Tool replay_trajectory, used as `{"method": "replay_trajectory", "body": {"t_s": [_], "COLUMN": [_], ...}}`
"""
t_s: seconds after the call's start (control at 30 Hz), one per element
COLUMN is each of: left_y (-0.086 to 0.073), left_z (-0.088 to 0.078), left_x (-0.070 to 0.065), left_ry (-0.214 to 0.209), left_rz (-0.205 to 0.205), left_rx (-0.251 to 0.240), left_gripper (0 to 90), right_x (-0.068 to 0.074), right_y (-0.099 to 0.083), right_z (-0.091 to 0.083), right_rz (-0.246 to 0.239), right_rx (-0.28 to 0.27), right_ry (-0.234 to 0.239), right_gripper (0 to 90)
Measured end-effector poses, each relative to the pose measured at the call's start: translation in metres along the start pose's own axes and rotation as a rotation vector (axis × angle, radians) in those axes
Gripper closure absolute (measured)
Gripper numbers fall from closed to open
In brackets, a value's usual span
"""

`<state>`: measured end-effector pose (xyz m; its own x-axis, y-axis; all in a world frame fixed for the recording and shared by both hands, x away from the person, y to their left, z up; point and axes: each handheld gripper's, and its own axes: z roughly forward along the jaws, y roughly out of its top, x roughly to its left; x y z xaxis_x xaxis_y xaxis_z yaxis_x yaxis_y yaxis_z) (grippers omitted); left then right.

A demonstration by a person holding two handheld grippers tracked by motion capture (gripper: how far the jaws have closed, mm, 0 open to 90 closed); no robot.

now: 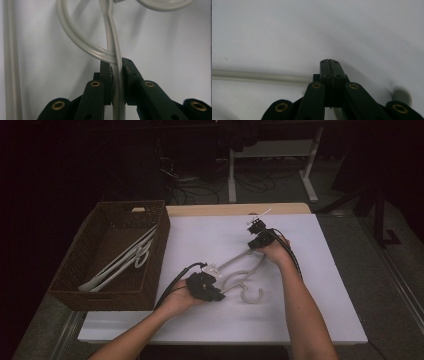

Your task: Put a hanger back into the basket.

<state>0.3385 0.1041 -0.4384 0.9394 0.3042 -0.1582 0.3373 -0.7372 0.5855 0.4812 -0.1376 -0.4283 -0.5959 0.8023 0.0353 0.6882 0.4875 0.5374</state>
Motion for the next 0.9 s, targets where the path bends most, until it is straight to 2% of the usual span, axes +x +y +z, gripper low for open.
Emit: {"method": "replay_trajectory", "body": {"t_s": [0.23,0.33,0.47,0.63,0.9], "left_y": [0.004,0.005,0.007,0.01,0.018], "left_z": [-0.009,-0.012,-0.019,-0.028,-0.05], "left_x": [0.003,0.005,0.007,0.011,0.012], "left_ry": [0.009,0.01,0.011,0.019,0.033], "left_rz": [-0.018,-0.024,-0.032,-0.044,-0.071], "left_rx": [-0.038,-0.047,-0.056,-0.072,-0.119], "left_gripper": [81.7,81.7,81.7,81.8,81.8], "right_x": [-0.008,-0.012,-0.011,-0.005,0.012], "right_y": [-0.007,-0.015,-0.03,-0.052,-0.085], "right_z": [-0.046,-0.065,-0.084,-0.101,-0.115], "right_rz": [0.024,0.025,0.023,0.022,0.006], "right_rx": [-0.107,-0.142,-0.186,-0.235,-0.27], "right_ry": [0.051,0.075,0.079,0.078,0.083], "right_gripper": [76.4,69.5,59.2,48.7,36.2]}}
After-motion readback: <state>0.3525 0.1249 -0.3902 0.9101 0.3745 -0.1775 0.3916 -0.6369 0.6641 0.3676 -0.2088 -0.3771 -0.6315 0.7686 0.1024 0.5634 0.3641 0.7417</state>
